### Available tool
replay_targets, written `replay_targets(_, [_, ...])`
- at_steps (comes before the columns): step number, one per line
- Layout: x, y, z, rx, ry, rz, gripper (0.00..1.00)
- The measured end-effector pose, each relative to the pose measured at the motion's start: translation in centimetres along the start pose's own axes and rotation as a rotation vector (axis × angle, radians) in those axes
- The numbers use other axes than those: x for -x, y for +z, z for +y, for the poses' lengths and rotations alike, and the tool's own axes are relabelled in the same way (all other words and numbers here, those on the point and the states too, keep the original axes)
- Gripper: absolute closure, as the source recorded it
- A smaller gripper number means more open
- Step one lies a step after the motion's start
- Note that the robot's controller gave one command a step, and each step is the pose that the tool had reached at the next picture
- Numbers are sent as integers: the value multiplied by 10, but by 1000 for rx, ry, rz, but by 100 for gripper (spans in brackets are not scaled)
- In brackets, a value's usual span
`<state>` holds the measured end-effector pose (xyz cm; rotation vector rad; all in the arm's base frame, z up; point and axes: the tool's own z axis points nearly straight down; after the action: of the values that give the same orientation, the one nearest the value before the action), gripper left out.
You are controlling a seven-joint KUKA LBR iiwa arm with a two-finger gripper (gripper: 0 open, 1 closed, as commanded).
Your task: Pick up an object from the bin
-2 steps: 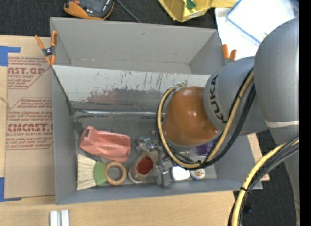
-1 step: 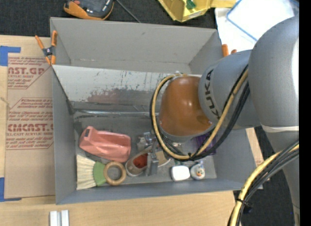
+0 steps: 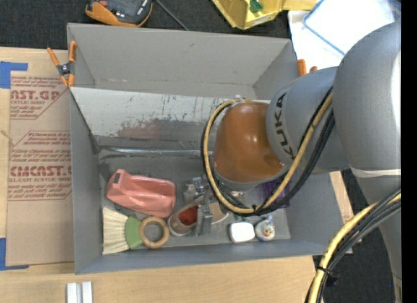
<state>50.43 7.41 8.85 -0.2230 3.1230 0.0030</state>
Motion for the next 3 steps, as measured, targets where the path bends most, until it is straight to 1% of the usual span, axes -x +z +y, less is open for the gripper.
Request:
replay_targets(1, [4,-45,-7,0,0,-4,100])
replay_targets(2, [0,-25,2,1,44,7,100])
replay_targets(3, [-12,-48,4,1,45,18,100])
